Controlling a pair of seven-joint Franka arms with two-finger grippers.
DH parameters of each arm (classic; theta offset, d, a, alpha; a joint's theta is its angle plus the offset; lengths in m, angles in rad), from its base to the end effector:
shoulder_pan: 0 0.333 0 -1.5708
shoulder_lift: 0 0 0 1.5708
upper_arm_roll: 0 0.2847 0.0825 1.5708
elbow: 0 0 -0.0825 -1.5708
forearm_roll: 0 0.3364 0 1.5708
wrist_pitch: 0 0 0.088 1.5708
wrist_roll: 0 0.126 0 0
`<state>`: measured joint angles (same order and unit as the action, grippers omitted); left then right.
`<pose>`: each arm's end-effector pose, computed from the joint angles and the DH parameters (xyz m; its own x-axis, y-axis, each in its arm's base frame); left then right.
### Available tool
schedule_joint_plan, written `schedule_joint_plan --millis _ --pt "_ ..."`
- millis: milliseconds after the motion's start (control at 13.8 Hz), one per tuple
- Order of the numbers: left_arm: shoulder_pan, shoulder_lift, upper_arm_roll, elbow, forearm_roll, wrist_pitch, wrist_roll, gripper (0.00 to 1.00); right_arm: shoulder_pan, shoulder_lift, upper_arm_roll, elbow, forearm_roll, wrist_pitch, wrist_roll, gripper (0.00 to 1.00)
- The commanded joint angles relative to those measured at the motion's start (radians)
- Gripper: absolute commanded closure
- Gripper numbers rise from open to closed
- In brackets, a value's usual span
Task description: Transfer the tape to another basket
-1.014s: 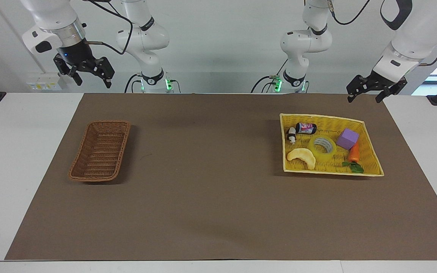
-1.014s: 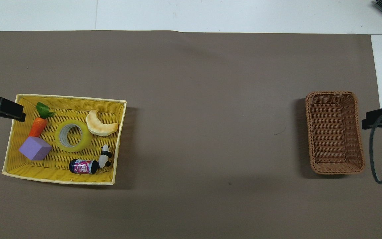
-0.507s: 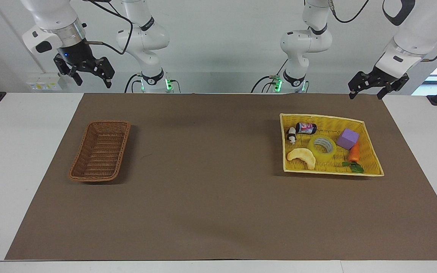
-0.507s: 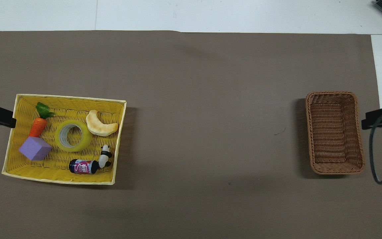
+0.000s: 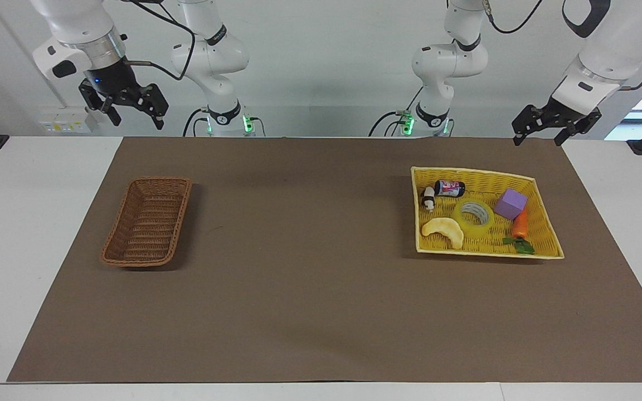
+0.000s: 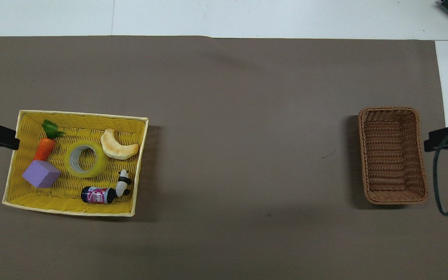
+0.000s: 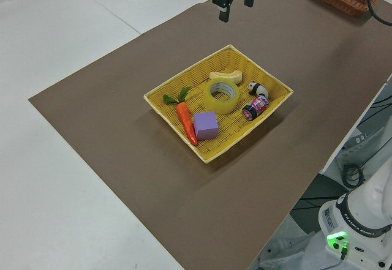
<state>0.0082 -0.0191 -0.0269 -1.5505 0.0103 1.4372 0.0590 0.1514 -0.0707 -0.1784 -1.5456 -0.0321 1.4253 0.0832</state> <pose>0.4856 -0.0078 0.5812 0.9926 -0.0761 -0.0945 -0.0770 -0.9970 -0.0052 0.4707 -0.0203 0.6064 0.9923 -0.1135 -0.0489 -0.1124 -0.9934 0.0236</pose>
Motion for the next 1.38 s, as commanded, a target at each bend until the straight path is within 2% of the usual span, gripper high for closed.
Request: schedule_joint_plan --millis 0,941,1303 --pt "-0.005 -0.018 0.001 -0.011 -0.001 -0.004 0.001 0.00 -0.007 -0.023 0.008 -0.030 -0.005 0.026 -0.017 0.00" --pt "-0.007 -0.025 -0.001 -0.033 -0.023 0.015 -0.005 0.00 -0.007 -0.024 0.008 -0.037 -0.005 0.026 -0.019 0.00" --pt "-0.008 -0.022 -0.001 -0.095 -0.026 0.089 -0.005 0.00 -0.007 -0.024 0.008 -0.037 -0.003 0.026 -0.019 0.00"
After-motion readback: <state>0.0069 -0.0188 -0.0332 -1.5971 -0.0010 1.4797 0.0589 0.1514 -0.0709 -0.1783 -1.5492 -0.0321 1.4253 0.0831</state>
